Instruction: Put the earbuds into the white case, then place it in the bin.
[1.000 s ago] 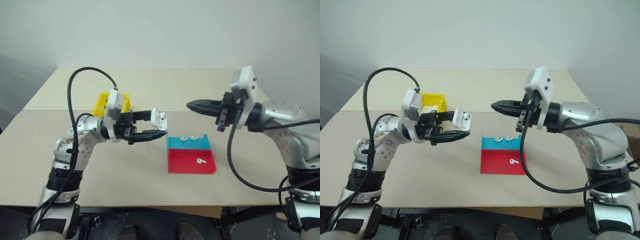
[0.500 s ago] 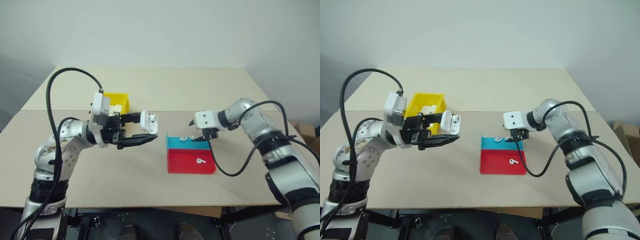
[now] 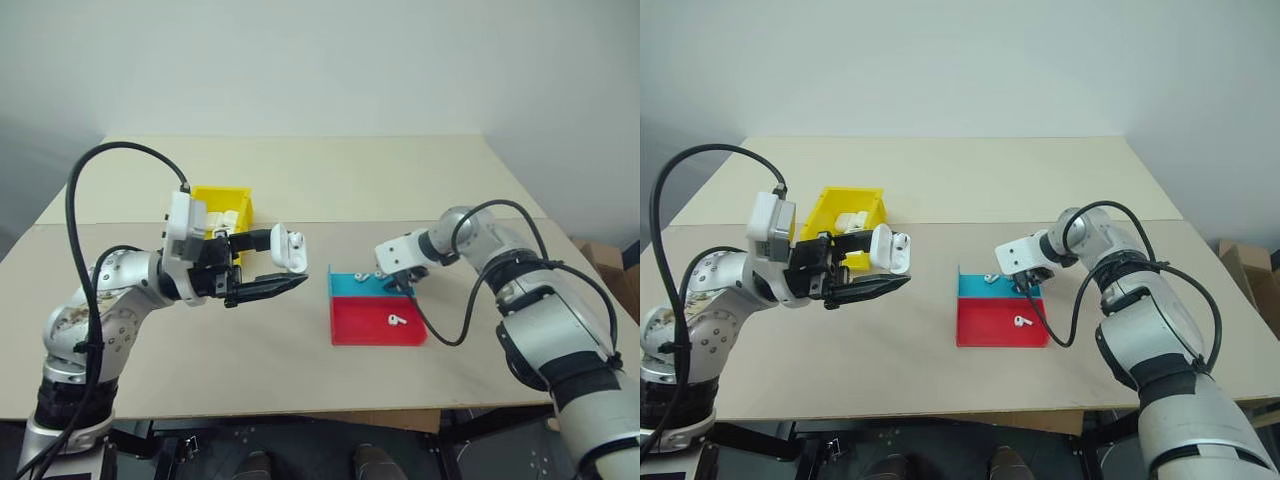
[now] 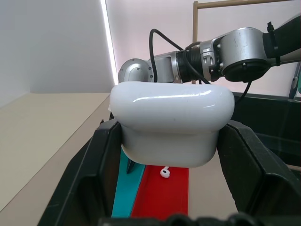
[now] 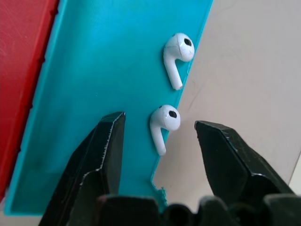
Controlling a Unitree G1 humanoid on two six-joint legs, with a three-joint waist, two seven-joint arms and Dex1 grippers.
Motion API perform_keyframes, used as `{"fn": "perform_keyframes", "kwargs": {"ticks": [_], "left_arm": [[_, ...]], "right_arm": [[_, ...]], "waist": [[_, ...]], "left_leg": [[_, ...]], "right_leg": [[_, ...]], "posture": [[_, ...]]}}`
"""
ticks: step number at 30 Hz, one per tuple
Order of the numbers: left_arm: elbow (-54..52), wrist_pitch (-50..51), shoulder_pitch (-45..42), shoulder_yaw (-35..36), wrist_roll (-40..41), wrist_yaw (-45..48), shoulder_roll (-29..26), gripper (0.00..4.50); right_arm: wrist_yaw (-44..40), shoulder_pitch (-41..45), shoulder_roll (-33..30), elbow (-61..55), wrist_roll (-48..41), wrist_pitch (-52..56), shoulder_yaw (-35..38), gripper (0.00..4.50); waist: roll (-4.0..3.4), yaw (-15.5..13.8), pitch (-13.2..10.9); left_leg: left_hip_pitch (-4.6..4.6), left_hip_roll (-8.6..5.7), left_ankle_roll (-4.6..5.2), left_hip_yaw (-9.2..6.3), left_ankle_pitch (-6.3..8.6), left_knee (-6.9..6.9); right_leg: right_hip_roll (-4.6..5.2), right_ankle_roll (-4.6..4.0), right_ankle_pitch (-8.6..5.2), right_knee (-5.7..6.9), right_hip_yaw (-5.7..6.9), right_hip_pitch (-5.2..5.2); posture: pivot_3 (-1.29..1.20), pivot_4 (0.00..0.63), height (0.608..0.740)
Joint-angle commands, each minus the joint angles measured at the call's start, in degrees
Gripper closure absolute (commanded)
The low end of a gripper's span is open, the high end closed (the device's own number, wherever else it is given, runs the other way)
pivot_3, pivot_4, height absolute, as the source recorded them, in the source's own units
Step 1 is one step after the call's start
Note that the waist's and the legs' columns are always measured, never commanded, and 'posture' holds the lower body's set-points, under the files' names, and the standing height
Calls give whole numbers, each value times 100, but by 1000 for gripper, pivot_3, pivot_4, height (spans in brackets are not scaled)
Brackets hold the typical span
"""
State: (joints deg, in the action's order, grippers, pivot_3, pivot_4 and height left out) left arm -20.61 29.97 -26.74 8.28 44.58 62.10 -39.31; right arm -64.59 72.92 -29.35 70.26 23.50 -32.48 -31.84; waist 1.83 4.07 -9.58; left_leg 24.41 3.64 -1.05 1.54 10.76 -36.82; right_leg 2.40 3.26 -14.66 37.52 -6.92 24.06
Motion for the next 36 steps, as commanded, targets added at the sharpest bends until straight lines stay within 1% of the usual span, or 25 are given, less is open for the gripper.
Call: {"fn": "perform_keyframes", "kwargs": {"ticks": [1,7,18,19,20,23,36], "left_arm": [[-185,-44,-17,188,120,-51,-90,1734],[-148,-66,-53,148,112,-47,-89,1734],[-106,-73,-80,158,105,-11,-121,1734],[-107,-71,-76,169,110,-8,-130,1734],[-108,-71,-72,178,115,-3,-141,1734],[-110,-69,-59,199,125,0,-167,1734],[-124,-56,-45,203,149,-14,-214,1734]], "right_arm": [[154,115,12,81,124,-94,99,1558],[513,107,134,216,274,75,162,1558],[510,46,186,278,424,65,187,1558],[491,36,193,281,422,66,191,1942],[470,28,201,285,415,70,198,2150],[429,1,229,291,406,63,219,3200],[209,-61,199,251,393,107,336,3200]], "waist": [[0,4,0],[0,11,0],[0,15,0],[0,16,0],[0,15,0],[0,15,0],[0,10,0]], "left_leg": [[-3,0,0,0,0,0],[-11,-1,0,0,0,0],[-15,0,-1,0,0,0],[-16,0,-1,0,0,0],[-16,0,-1,0,0,0],[-15,-1,-1,0,0,0],[-14,-1,-1,0,0,0]], "right_leg": [[0,-1,0,1,0,-2],[0,-1,0,4,-1,-8],[0,-1,0,4,-2,-13],[-1,-1,0,4,-2,-13],[0,-1,0,4,-2,-14],[-1,-1,0,4,-2,-12],[-1,-1,-1,4,-1,-12]], "posture": [[0,150,740],[0,150,740],[0,150,740],[0,150,740],[0,150,740],[0,150,740],[0,150,740]]}}
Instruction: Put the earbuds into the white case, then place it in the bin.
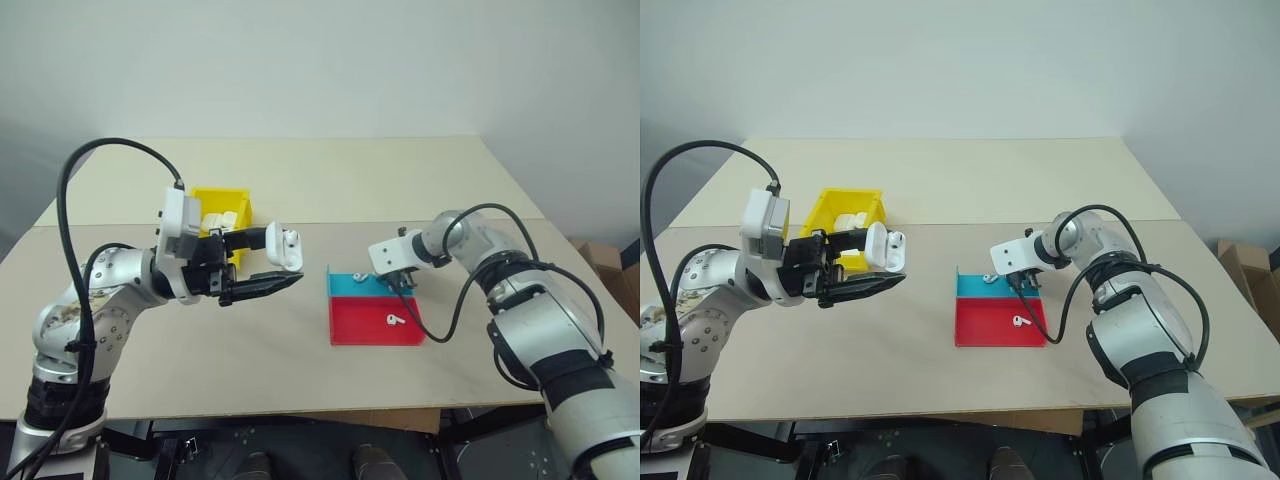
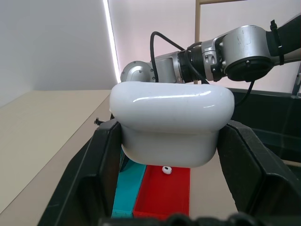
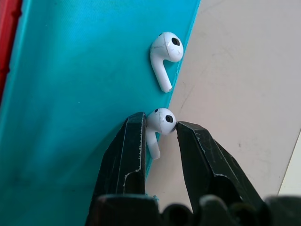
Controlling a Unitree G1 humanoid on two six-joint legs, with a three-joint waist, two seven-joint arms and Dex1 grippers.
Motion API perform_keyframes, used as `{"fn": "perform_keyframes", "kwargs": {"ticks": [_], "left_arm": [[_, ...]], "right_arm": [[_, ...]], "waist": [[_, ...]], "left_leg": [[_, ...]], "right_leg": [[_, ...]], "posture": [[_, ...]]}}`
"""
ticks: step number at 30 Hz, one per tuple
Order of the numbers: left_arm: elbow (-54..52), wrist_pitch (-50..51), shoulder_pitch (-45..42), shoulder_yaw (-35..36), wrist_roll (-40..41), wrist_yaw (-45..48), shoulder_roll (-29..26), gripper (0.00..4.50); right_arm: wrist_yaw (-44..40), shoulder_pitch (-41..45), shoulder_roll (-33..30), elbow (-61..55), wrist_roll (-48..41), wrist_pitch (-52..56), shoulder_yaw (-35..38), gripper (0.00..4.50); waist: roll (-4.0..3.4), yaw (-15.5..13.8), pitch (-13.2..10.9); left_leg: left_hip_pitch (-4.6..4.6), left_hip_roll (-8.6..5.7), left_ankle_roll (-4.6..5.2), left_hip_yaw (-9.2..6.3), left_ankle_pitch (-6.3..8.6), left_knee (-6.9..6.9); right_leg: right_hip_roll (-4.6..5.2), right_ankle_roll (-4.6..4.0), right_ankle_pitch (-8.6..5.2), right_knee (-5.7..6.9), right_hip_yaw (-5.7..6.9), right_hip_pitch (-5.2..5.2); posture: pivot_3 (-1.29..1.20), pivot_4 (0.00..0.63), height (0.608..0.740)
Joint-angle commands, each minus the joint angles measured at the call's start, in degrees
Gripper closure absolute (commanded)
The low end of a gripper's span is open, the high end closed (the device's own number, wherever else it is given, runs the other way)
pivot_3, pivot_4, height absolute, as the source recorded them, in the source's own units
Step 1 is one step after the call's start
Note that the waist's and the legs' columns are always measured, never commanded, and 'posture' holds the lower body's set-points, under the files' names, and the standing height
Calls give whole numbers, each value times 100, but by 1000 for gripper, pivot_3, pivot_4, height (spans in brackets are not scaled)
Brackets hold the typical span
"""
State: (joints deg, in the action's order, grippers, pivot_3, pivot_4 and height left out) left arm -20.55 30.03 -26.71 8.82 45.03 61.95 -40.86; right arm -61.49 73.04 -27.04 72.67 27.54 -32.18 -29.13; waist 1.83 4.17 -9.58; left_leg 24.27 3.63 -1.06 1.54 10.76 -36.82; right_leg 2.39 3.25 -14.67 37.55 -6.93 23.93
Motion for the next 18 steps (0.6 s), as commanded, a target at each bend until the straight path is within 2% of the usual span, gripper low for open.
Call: {"fn": "perform_keyframes", "kwargs": {"ticks": [1,3,7,14,18], "left_arm": [[-129,-62,-53,142,104,2,-55,1734],[-118,-65,-67,126,102,15,-48,1734],[-80,-76,-112,95,98,34,-23,1734],[-19,-85,-182,43,80,70,10,1734],[44,-95,-245,23,73,116,39,1734]], "right_arm": [[-135,-66,-38,5,-30,99,95,3200],[-315,-53,-38,-20,-138,164,202,3200],[-524,-104,-64,-102,-205,141,259,3814],[-526,-108,-84,-188,-309,285,442,3815],[-746,-21,-175,-356,-654,475,793,3815]], "waist": [[0,-1,0],[0,0,0],[0,0,0],[0,2,0],[-1,-2,-1]], "left_leg": [[0,0,0,0,0,0],[0,0,0,0,0,0],[0,0,0,0,0,0],[-1,0,0,0,0,0],[3,0,0,0,0,0]], "right_leg": [[0,0,0,0,0,0],[0,0,0,0,0,0],[0,0,0,0,0,0],[0,0,0,1,0,0],[0,0,0,0,0,2]], "posture": [[0,150,740],[0,150,740],[0,150,740],[0,150,740],[0,150,740]]}}
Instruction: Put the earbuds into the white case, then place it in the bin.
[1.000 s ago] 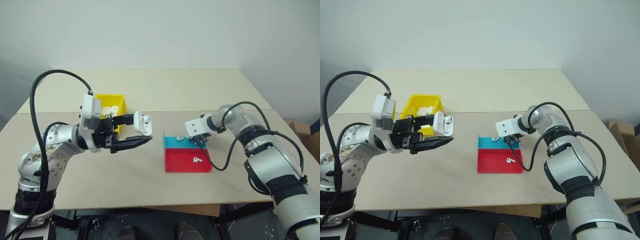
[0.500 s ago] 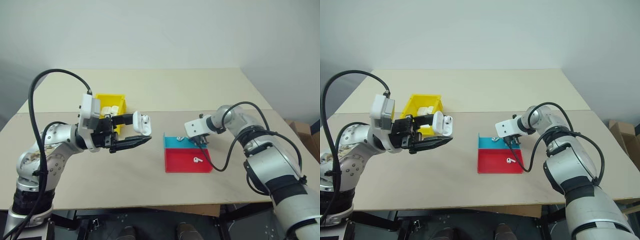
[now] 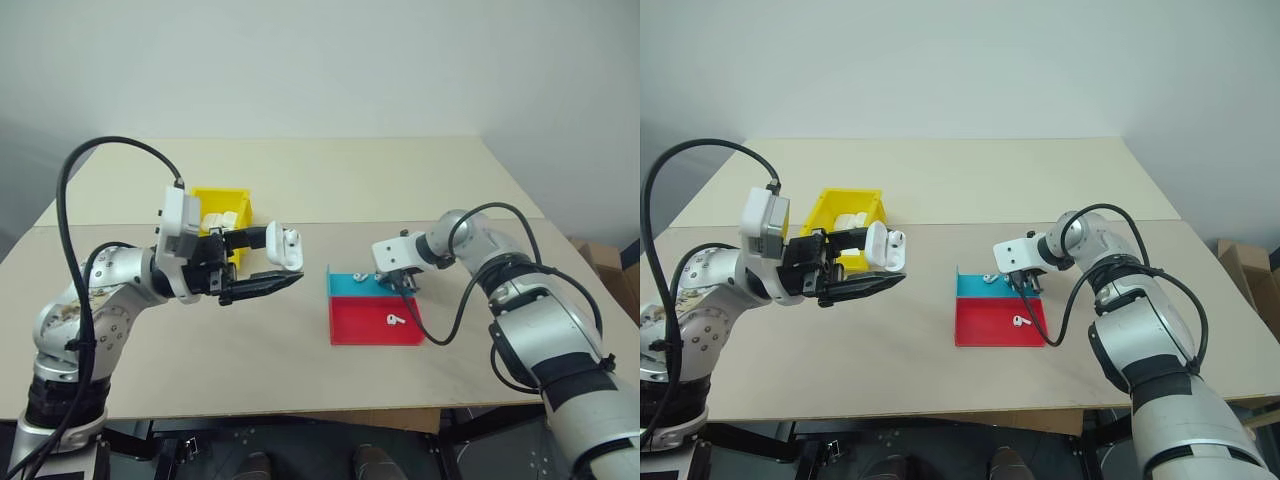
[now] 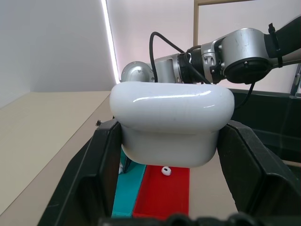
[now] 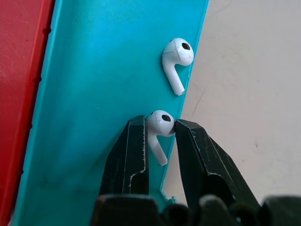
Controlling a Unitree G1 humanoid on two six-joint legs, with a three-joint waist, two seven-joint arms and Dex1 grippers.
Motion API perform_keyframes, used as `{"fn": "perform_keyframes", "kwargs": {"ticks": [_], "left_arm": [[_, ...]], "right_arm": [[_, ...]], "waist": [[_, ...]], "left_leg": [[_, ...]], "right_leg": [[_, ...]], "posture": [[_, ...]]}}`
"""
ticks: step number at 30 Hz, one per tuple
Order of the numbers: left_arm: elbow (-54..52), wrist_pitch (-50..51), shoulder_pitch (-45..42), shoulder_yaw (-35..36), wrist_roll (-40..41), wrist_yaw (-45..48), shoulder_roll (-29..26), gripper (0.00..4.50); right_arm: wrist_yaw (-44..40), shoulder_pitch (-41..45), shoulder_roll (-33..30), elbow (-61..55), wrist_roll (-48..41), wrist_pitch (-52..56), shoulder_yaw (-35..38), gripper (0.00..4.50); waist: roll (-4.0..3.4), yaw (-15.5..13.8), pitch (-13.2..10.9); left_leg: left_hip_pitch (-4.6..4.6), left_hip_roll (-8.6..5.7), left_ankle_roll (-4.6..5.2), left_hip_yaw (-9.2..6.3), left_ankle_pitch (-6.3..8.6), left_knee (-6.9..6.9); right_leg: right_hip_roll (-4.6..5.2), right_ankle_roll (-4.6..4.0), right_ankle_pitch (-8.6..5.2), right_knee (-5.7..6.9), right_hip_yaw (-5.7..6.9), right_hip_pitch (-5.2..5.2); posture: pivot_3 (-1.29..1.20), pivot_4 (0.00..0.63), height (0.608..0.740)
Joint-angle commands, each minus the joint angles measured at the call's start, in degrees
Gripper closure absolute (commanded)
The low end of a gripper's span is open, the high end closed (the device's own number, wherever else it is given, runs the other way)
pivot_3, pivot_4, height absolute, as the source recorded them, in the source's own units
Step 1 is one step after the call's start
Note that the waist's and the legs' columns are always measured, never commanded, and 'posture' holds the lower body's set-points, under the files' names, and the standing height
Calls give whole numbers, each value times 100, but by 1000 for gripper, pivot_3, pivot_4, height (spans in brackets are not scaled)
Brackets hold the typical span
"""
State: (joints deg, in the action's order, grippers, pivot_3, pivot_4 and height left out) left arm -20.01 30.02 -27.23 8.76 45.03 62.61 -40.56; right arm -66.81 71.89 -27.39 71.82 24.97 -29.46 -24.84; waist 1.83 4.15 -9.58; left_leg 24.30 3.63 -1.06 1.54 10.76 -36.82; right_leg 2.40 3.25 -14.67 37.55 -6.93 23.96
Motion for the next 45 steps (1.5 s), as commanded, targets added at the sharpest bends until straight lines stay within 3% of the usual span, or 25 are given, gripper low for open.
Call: {"fn": "perform_keyframes", "kwargs": {"ticks": [1,5,9,12,15,20,23,28,45], "left_arm": [[33,-105,-235,11,64,77,22,1734],[259,-173,-427,-81,-17,185,102,1734],[529,-265,-629,-196,-127,237,244,1734],[837,-388,-845,-337,-299,256,418,1734],[1148,-485,-1054,-470,-433,321,596,1734],[1689,-617,-1449,-700,-631,490,894,1734],[2001,-687,-1710,-826,-745,609,1083,1734],[2359,-791,-2037,-897,-822,795,1298,1734],[2271,-670,-2011,-724,-815,921,1306,1734]], "right_arm": [[-428,131,-178,-365,-626,383,556,3815],[-1326,22,-401,-1343,-1699,1689,1369,3815],[-1389,-608,-642,-3636,-2891,4568,2198,3815],[-536,-1301,-581,-5911,-4351,7675,3350,3815],[597,-1722,-21,-7693,-5597,9977,4723,3815],[2140,-1636,1629,-9572,-6523,11894,6153,3815],[2828,-1642,2514,-10432,-6819,12192,6279,3815],[3566,-1967,3141,-10978,-6976,11875,5906,3815],[3969,-3121,2282,-10765,-7444,10282,4538,3815]], "waist": [[-1,-2,-1],[-4,-15,-3],[-4,-53,-3],[-4,-128,-3],[-4,-167,-3],[-6,-157,-1],[-8,-152,-1],[-8,-153,-1],[-7,-64,-1]], "left_leg": [[2,0,0,0,0,0],[5,0,0,0,0,0],[5,1,0,-1,0,0],[10,1,0,-2,0,-2],[13,1,0,-2,0,-1],[9,1,1,-1,0,-1],[13,1,0,-2,0,-1],[30,1,1,-2,0,0],[34,2,1,-5,0,0]], "right_leg": [[0,0,0,0,0,1],[0,0,0,0,1,3],[0,1,0,1,2,2],[0,0,0,6,3,6],[-1,0,-1,8,3,11],[-3,1,-1,10,1,10],[-7,1,-1,17,1,19],[-6,1,-1,4,3,25],[-6,3,-2,0,3,25]], "posture": [[0,150,740],[0,150,740],[0,150,740],[0,150,740],[0,150,740],[0,150,740],[0,150,740],[0,150,740],[0,150,740]]}}
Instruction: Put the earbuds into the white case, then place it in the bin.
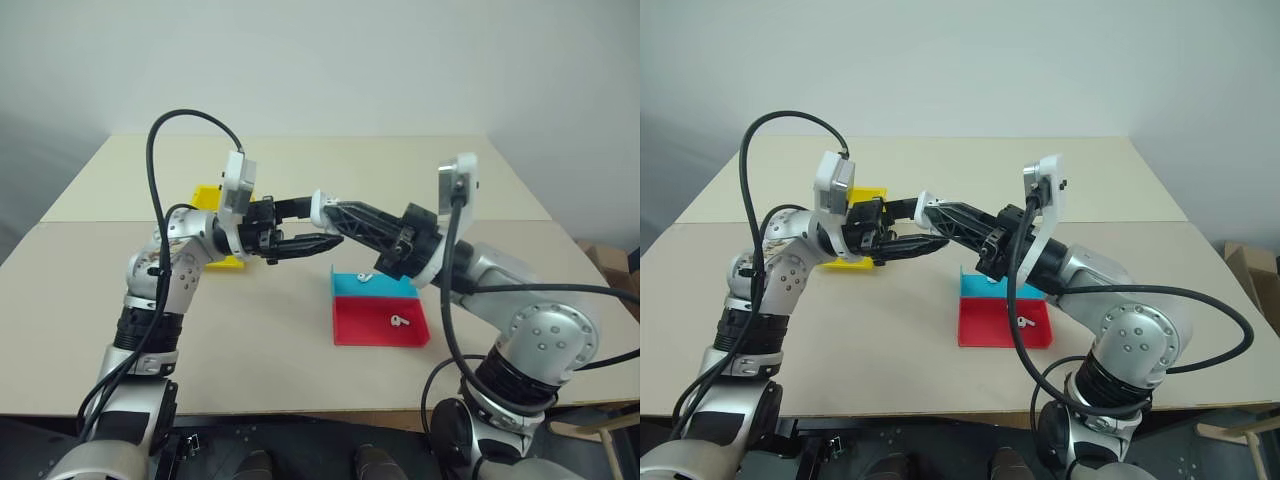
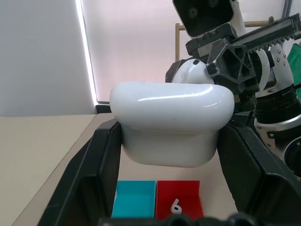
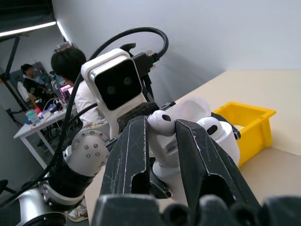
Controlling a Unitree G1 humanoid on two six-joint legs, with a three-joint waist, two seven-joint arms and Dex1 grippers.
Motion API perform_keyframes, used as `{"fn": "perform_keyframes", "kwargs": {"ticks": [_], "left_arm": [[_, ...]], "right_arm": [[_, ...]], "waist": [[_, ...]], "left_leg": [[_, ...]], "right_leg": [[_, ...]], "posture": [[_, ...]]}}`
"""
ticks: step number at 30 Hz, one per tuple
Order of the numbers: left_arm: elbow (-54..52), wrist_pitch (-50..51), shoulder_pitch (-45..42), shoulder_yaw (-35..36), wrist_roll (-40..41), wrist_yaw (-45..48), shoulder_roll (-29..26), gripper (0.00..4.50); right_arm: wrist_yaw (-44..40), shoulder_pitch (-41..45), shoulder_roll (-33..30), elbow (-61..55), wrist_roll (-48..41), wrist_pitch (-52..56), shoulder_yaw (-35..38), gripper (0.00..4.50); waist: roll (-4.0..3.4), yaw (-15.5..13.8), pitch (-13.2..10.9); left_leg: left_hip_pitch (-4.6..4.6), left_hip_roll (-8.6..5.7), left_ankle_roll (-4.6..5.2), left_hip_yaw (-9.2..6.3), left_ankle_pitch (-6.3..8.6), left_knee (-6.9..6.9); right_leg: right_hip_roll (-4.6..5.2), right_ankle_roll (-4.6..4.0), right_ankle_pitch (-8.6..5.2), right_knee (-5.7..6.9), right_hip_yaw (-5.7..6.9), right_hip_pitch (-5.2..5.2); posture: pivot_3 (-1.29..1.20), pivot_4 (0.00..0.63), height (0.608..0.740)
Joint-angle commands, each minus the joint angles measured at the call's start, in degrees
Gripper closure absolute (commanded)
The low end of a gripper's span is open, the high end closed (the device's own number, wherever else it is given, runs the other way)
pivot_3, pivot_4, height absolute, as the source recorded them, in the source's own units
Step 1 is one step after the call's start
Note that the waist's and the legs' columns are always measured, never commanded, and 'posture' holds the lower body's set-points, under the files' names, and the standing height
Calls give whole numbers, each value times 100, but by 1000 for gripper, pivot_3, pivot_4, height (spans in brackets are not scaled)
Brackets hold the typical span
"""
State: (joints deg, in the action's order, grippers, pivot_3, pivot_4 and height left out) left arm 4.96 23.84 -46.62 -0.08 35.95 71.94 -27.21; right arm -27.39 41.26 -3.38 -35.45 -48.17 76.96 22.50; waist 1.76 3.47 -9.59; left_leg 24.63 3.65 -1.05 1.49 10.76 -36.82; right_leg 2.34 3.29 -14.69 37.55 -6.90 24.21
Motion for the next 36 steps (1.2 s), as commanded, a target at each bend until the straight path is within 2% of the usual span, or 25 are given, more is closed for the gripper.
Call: {"fn": "perform_keyframes", "kwargs": {"ticks": [1,7,17,25,28,31,33,36], "left_arm": [[-237,-43,-69,165,101,-14,-33,1734],[-250,-10,-65,194,122,-73,-35,1734],[-231,55,-103,194,147,-142,-31,1734],[-193,249,34,109,85,-99,-109,1734],[-127,308,119,-18,-45,-115,-94,1734],[-59,327,118,-130,-140,-136,-46,1734],[-46,334,86,-250,-222,-138,10,1734],[-3,292,-5,-421,-403,-161,100,1734]], "right_arm": [[38,-92,-182,-19,-138,-453,-268,3815],[-61,-382,-569,-64,-142,-1046,-765,3815],[-94,-552,-1093,-12,-274,-1757,-1142,493],[-343,-554,-2020,-140,-1365,-1737,-669,493],[-469,-462,-2494,-55,-1894,-1717,-550,1073],[-448,-155,-2957,166,-1909,-1739,-655,2122],[-626,372,-3408,494,-1596,-1692,-935,2840],[-1162,1239,-3975,970,-915,-1741,-1772,3933]], "waist": [[0,11,0],[0,46,0],[1,36,0],[2,28,-1],[2,32,-1],[2,34,-1],[2,39,-1],[2,37,-1]], "left_leg": [[0,0,0,0,0,0],[0,0,0,-1,0,0],[0,0,0,-1,0,0],[0,0,1,-2,0,0],[0,0,1,-1,1,0],[-1,0,2,-2,1,0],[-2,-1,2,-2,1,-1],[-4,-1,2,-1,1,-1]], "right_leg": [[0,0,0,0,0,0],[0,1,-1,0,0,0],[0,2,-1,-3,0,-2],[0,2,-1,-5,0,-3],[0,2,-1,-8,0,-5],[0,2,-1,-7,0,-5],[0,2,-1,-6,-1,-6],[0,2,-1,-7,-2,-4]], "posture": [[0,150,740],[0,150,740],[0,150,740],[0,150,740],[0,150,740],[0,150,740],[0,150,740],[0,150,740]]}}
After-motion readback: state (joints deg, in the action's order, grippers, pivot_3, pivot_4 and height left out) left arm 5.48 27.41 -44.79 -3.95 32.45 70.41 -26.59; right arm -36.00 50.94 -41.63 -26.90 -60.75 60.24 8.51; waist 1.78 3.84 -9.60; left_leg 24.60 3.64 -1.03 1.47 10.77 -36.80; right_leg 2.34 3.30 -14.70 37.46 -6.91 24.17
